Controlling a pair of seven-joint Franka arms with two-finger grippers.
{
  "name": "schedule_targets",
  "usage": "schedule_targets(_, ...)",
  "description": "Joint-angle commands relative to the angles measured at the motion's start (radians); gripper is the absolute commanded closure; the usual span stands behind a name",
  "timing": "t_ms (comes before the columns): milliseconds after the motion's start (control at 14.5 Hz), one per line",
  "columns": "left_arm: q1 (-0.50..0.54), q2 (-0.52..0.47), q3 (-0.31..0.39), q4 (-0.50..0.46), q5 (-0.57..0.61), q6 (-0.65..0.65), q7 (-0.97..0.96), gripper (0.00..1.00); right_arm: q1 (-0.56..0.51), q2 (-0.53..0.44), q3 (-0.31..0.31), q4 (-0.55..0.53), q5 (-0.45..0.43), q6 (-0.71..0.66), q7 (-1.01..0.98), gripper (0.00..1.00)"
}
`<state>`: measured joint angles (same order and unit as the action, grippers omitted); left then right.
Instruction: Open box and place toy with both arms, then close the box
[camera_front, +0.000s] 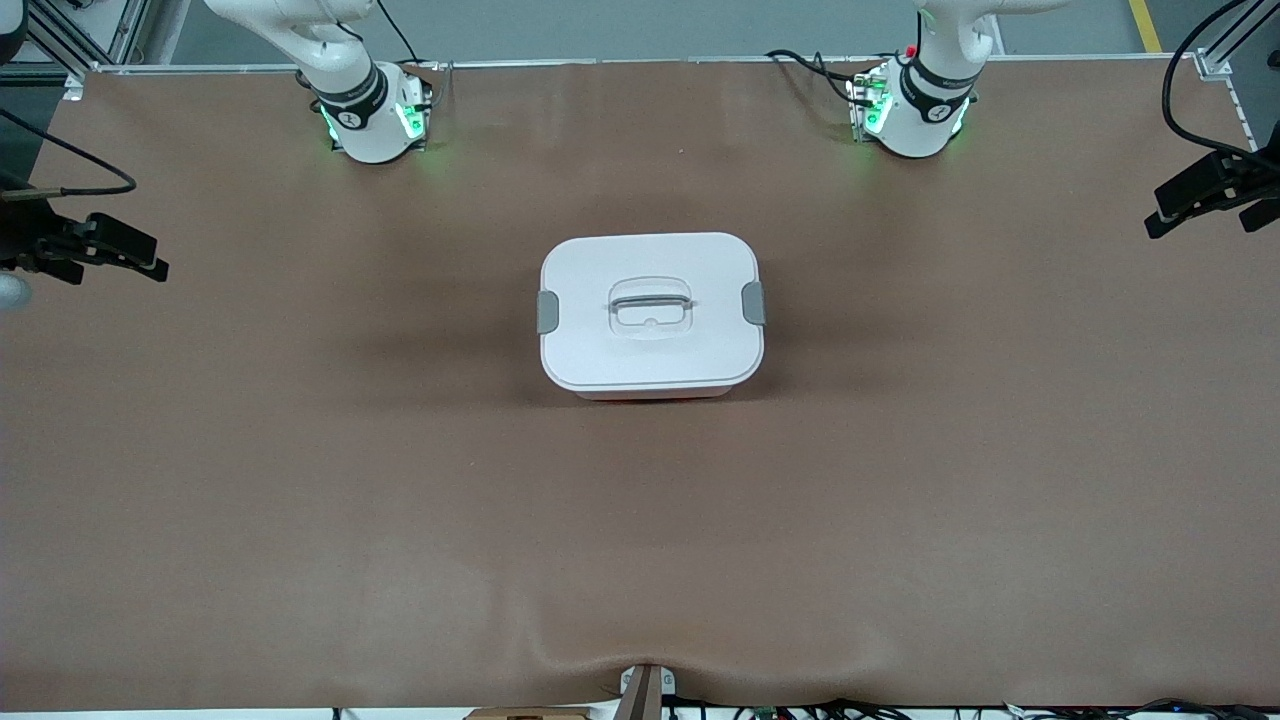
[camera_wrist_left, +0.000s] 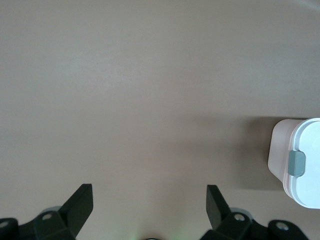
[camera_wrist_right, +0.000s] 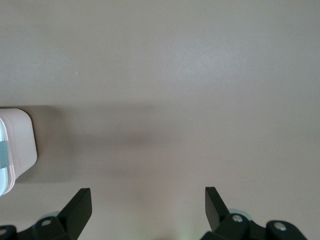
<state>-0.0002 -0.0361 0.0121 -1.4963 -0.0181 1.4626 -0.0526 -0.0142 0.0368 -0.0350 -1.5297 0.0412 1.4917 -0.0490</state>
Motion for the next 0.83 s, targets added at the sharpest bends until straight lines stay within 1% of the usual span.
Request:
schedule_targets(0,0.000,0.001,0.002,0.001,0.012,0.007,0.008,0.00,-0.018,-0.021,0.010,-0.020,0.006,-0.002,0.008,0.00)
schedule_targets(484,-0.009,-0.001,-0.003,0.002,0.010,0.004,0.010,0.00,-0.030,-0.021,0.010,-0.020,0.009,-0.027,0.008,0.00)
schedule_targets(761,-0.011,-0.001,-0.018,0.004,0.009,0.004,0.008,0.00,-0.024,-0.021,0.012,-0.020,0.026,-0.031,0.009,0.00)
